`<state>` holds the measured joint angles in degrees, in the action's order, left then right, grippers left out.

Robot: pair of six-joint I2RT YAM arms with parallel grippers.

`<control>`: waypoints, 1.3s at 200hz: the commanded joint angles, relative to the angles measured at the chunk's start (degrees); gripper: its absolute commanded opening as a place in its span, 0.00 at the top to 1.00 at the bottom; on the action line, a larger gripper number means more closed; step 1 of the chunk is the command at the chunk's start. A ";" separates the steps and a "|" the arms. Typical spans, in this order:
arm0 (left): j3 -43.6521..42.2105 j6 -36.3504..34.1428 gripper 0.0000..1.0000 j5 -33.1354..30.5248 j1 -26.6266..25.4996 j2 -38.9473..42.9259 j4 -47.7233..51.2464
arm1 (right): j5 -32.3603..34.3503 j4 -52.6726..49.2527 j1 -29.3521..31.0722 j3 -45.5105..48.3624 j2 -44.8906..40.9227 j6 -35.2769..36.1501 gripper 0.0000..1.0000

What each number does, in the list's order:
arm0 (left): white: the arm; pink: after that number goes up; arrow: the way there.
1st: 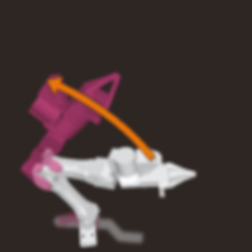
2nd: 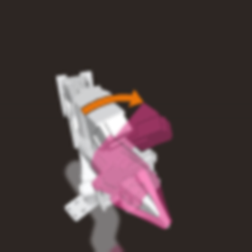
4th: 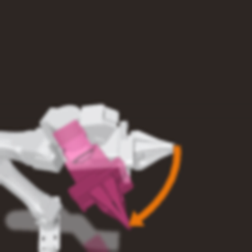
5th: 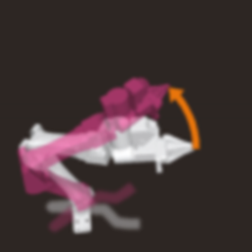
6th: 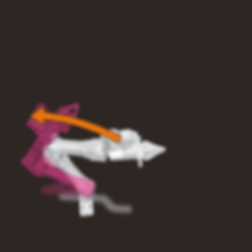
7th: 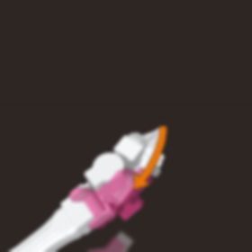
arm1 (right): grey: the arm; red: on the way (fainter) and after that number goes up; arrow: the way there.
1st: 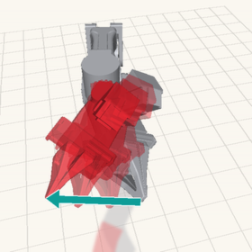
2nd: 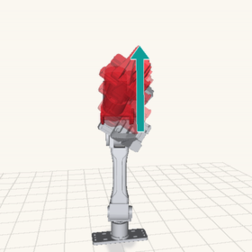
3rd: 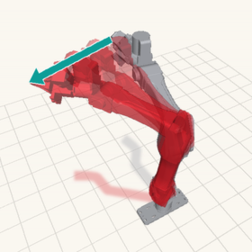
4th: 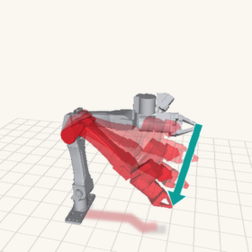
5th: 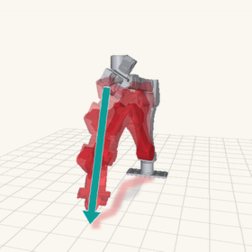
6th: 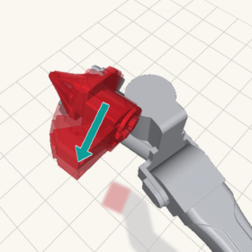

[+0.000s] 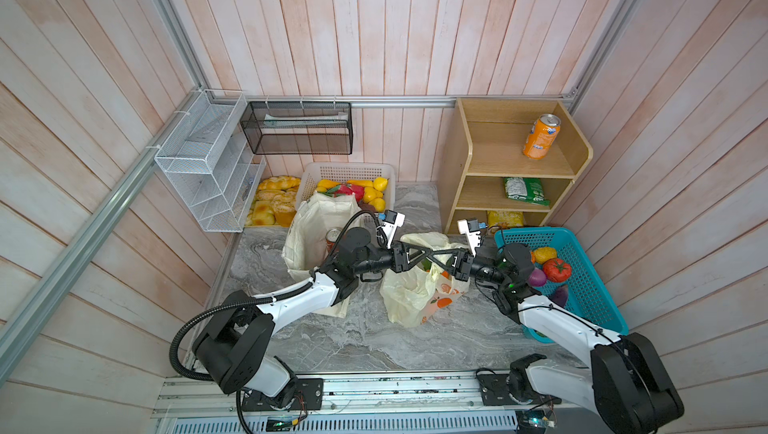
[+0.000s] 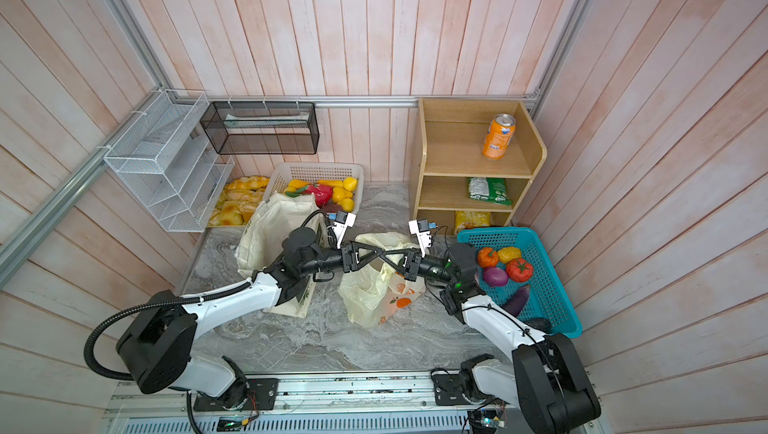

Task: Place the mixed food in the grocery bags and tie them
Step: 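Hold the tied cream bag upright with both grippers on the table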

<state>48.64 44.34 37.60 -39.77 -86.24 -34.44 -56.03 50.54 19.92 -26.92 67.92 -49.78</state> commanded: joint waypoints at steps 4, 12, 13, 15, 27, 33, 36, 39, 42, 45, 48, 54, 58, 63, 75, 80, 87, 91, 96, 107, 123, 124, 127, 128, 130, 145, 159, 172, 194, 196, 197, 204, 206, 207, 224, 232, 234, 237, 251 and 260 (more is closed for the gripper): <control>0.53 1.52 0.63 2.97 0.04 -1.53 -5.63 | -0.05 2.06 -0.19 0.41 0.55 -0.23 1.00; 0.47 1.86 0.66 3.32 0.04 -1.66 -5.96 | 0.10 2.06 -0.16 0.45 0.55 -0.26 1.00; 0.48 1.88 0.66 3.34 0.04 -1.66 -5.98 | 0.12 2.04 -0.15 0.41 0.59 -0.26 1.00; 0.42 1.89 0.67 3.39 0.04 -1.66 -6.06 | 0.19 2.02 -0.15 0.45 0.62 -0.29 1.00; 0.23 2.13 0.70 3.53 0.04 -1.87 -6.43 | 0.20 2.02 -0.15 0.38 0.66 -0.23 1.00; 0.10 2.24 0.73 3.53 0.04 -1.95 -6.65 | 0.22 2.01 -0.15 0.37 0.63 -0.23 1.00; 0.05 2.28 0.74 3.53 0.04 -1.98 -6.77 | 0.22 1.95 -0.19 0.38 0.63 -0.29 1.00; -0.07 2.33 0.76 3.45 0.04 -1.96 -6.80 | 0.22 1.95 -0.20 0.38 0.65 -0.27 1.00; -0.09 2.32 0.77 3.38 0.04 -2.07 -6.88 | 0.20 1.85 -0.15 0.42 0.68 -0.28 1.00; -0.12 2.41 0.78 3.36 0.04 -2.08 -6.90 | 0.22 1.80 -0.15 0.43 0.68 -0.20 0.99; -0.17 2.40 0.79 3.29 0.04 -2.09 -6.94 | 0.22 1.73 -0.15 0.38 0.64 -0.19 0.99; -0.21 2.42 0.81 3.18 0.04 -2.09 -7.02 | 0.22 1.61 -0.15 0.40 0.55 -0.19 0.97; -0.22 2.50 0.82 3.11 0.04 -2.09 -7.08 | 0.22 1.53 -0.15 0.46 0.50 -0.15 0.97; -0.22 2.51 0.83 3.09 0.04 -2.09 -7.06 | 0.29 1.35 -0.15 0.49 0.47 -0.06 0.95; -0.21 2.43 0.87 2.92 0.04 -2.27 -7.01 | 0.31 0.78 -0.15 0.53 0.14 0.17 0.92; -0.21 2.42 0.87 2.85 0.04 -2.33 -7.04 | 0.38 0.42 -0.21 0.59 -0.05 0.41 0.90; -0.14 2.35 0.87 2.83 0.09 -2.28 -6.84 | 0.56 -0.10 -0.26 0.69 -0.37 0.68 0.86; -0.12 2.29 0.87 2.75 0.09 -2.28 -6.77 | 0.64 -0.51 -0.31 0.67 -0.52 0.86 0.84; -0.04 2.18 0.87 2.74 0.10 -2.29 -6.59 | 0.70 -1.04 -0.28 0.65 -0.79 1.02 0.80; -0.04 1.85 0.87 2.48 0.09 -2.29 -6.06 | 0.87 -2.35 -0.39 0.66 -1.50 1.52 0.70; -0.07 1.30 0.88 2.05 0.22 -2.06 -5.22 | 1.87 -4.63 -0.69 0.88 -2.92 2.41 0.56; -0.10 1.29 0.88 2.04 0.26 -2.03 -5.17 | 1.97 -4.69 -0.68 0.89 -3.03 2.45 0.55; -0.05 1.21 0.88 1.97 0.30 -2.09 -5.06 | 2.14 -5.16 -0.82 0.82 -3.37 2.60 0.54; -0.09 1.20 0.88 1.96 0.30 -2.05 -5.04 | 2.24 -5.27 -0.83 0.82 -3.52 2.63 0.53; -0.12 1.19 0.89 1.95 0.31 -2.04 -5.03 | 2.35 -5.65 -0.87 0.88 -3.70 2.73 0.52; -0.30 1.10 0.93 1.91 0.63 -1.90 -4.81 | 3.37 -8.27 -1.34 0.82 -5.23 3.22 0.47; -0.56 1.01 1.00 1.53 1.13 -1.67 -4.60 | 4.37 -11.76 -1.79 0.63 -6.57 3.82 0.44; -0.65 0.84 1.00 1.09 1.69 -1.46 -4.33 | 5.45 -15.35 -2.02 0.24 -7.89 4.34 0.42; -0.96 0.37 1.00 0.89 2.46 -1.25 -3.98 | 6.82 -23.42 -2.01 -0.69 -10.92 6.19 0.39; -0.95 0.33 1.00 0.89 2.49 -1.24 -3.91 | 6.90 -24.03 -2.06 -0.79 -11.26 6.36 0.39; -0.93 0.27 1.00 0.89 2.50 -1.23 -3.90 | 6.94 -24.32 -2.07 -0.78 -11.42 6.41 0.39; -1.00 -0.03 1.00 0.89 2.65 -1.13 -3.64 | 7.31 -26.56 -2.02 -0.94 -12.68 6.90 0.38; -1.01 -0.15 1.00 0.87 2.72 -1.13 -3.56 | 7.46 -27.12 -2.04 -1.01 -13.02 7.05 0.38; -1.05 -0.18 1.00 0.88 2.74 -1.13 -3.55 | 7.53 -27.36 -2.06 -1.02 -13.18 7.05 0.38; -1.18 -0.69 1.00 0.90 2.84 -1.28 -3.49 | 8.91 -31.10 -2.04 -0.90 -16.57 7.37 0.36; -1.27 -0.82 1.00 0.89 2.85 -1.32 -3.45 | 9.70 -32.79 -2.07 -0.79 -18.21 7.42 0.36; -1.31 -0.85 1.00 0.96 2.85 -1.29 -3.51 | 9.82 -33.14 -2.01 -0.82 -18.60 7.42 0.35; -1.30 -0.93 1.00 0.91 2.85 -1.26 -3.55 | 10.05 -33.80 -2.01 -0.85 -19.08 7.42 0.35; -1.34 -1.09 1.00 0.98 2.94 -1.30 -3.53 | 10.45 -35.85 -2.03 -0.80 -21.15 7.12 0.35; -1.45 -1.18 1.00 1.13 3.03 -1.28 -3.54 | 10.50 -36.37 -2.02 -0.57 -22.11 6.54 0.35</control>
<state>48.56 44.82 38.70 -37.28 -87.37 -37.89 -47.37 20.25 18.15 -26.61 48.25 -43.64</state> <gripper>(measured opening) 0.055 0.653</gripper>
